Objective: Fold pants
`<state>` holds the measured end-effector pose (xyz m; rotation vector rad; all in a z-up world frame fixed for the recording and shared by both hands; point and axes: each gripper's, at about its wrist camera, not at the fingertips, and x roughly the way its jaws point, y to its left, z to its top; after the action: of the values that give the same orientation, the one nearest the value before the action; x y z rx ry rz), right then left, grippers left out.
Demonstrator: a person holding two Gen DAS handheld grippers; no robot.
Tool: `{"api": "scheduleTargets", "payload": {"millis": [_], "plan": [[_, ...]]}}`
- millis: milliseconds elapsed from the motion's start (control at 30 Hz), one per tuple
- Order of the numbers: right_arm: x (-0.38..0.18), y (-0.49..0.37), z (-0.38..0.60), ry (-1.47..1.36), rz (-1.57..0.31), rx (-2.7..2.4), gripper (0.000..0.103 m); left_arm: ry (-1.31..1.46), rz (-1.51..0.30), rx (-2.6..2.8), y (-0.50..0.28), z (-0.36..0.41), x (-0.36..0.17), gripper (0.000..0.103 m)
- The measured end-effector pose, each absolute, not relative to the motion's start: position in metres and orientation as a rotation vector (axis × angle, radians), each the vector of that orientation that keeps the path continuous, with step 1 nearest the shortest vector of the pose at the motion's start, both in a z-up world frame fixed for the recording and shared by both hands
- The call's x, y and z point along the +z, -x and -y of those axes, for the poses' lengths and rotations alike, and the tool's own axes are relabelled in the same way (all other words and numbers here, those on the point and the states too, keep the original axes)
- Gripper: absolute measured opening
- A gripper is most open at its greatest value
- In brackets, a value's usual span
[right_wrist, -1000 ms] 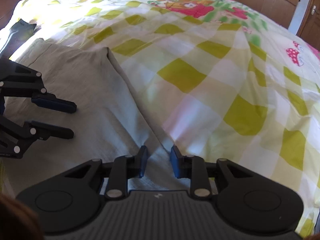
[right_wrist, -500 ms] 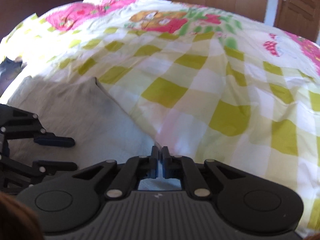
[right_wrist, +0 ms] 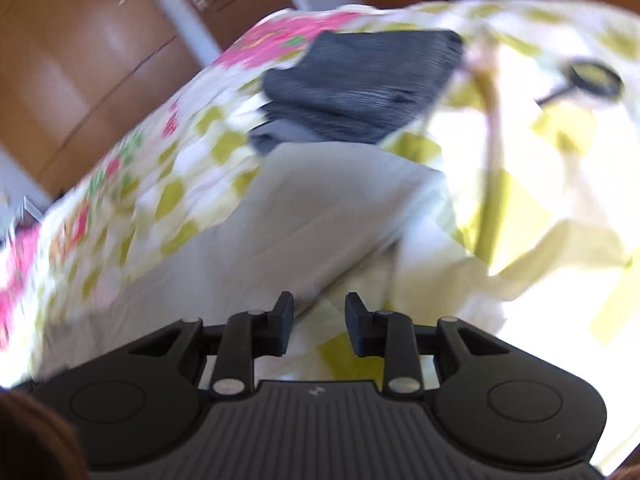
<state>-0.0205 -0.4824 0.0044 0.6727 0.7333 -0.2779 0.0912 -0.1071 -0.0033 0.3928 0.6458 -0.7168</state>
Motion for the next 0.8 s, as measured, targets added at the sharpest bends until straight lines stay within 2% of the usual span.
{"api": "scheduleTargets", "payload": {"millis": [167,367,567,600,633,800], "plan": [[-0.018,0.002,0.506,-0.851,-0.659,-0.233,0.037,-0.425,-0.669,-0.760,-0.085,0.133,-0.005,0.042],[-0.023,0.000,0.516,-0.947,-0.522,-0.155,0.034,-0.445,-0.704,-0.781,-0.086,0.153,-0.012,0.042],[-0.047,-0.031,0.522,-1.050,-0.494,-0.157,0.034,-0.437,-0.720,-0.784,-0.088,0.164,-0.017,0.042],[-0.048,-0.035,0.520,-1.058,-0.485,-0.148,0.029,-0.441,-0.718,-0.784,-0.088,0.166,-0.016,0.042],[-0.047,-0.038,0.519,-1.055,-0.485,-0.151,0.006,-0.443,-0.713,-0.786,-0.088,0.166,-0.015,0.042],[-0.015,-0.013,0.520,-1.042,-0.296,-0.144,0.004,-0.455,-0.703,-0.798,-0.086,0.171,-0.016,0.043]]}}
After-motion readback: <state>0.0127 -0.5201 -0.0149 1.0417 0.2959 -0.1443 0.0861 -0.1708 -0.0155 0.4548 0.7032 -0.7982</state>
